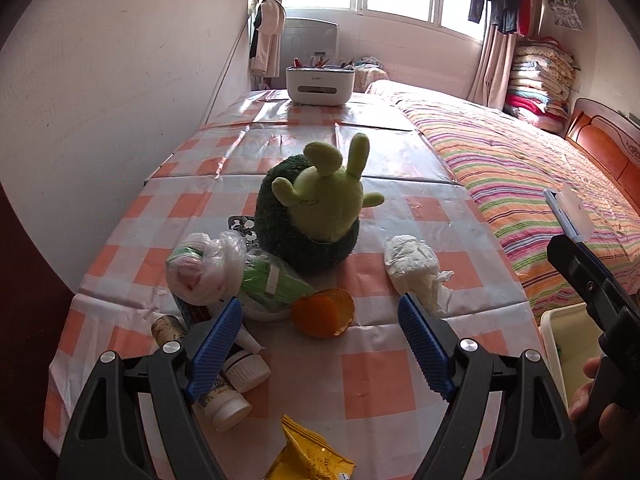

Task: Collect trash
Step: 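Move both grippers back toward the remaining items on the table, then grasp the green plush cactus with the right gripper while the left gripper grasps the plastic bag bundle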

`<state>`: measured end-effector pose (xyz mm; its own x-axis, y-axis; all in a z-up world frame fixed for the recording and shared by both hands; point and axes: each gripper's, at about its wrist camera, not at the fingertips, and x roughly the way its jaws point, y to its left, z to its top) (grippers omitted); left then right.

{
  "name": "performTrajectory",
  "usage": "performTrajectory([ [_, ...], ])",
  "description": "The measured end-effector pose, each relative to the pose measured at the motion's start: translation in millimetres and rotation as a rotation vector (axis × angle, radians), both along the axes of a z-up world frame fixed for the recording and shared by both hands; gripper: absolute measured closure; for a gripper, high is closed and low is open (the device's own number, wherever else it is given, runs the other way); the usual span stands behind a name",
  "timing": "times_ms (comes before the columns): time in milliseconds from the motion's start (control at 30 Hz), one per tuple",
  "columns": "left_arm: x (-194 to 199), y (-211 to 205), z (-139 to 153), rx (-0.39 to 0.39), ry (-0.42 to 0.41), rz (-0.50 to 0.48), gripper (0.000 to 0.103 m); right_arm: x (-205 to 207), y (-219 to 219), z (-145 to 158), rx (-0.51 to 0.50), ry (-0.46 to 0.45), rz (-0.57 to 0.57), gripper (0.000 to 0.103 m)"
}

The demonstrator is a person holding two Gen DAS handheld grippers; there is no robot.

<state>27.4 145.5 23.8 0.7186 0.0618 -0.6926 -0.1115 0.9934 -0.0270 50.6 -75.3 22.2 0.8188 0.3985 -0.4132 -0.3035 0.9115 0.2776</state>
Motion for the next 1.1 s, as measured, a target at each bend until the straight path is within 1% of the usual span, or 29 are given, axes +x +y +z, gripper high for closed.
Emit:
performTrajectory([
  [200, 8, 38, -8, -0.006, 0.031, 0.074, 0.025, 18, 42, -1, 0.008, 0.009, 0.121, 0.006],
  [333, 10, 54, -12, -0.035, 0.05, 0.094, 0.025, 28, 68, 1, -0.012, -0.003, 0.193, 0.006],
  [467, 11, 65, -15, -0.047, 0.06, 0.112, 0.025, 43, 91, 1, -0.027, 0.007, 0.248, 0.006],
  [600, 15, 70, -21, -0.065, 0.077, 0.1, 0.025, 64, 109, -4, -0.014, 0.061, 0.299, 0.006],
  [767, 19, 75, -24, -0.071, 0.08, 0.095, 0.025, 96, 124, -18, 0.048, 0.154, 0.336, 0.006],
  [833, 20, 79, -24, -0.085, 0.077, 0.097, 0.025, 108, 130, -23, 0.065, 0.186, 0.354, 0.006],
  [967, 23, 85, -26, -0.109, 0.088, 0.105, 0.025, 124, 146, -32, 0.059, 0.233, 0.378, 0.006],
  [1067, 24, 88, -28, -0.124, 0.09, 0.113, 0.025, 129, 153, -38, 0.054, 0.257, 0.386, 0.007],
  [1100, 25, 89, -28, -0.128, 0.091, 0.114, 0.025, 129, 155, -41, 0.046, 0.263, 0.393, 0.01],
])
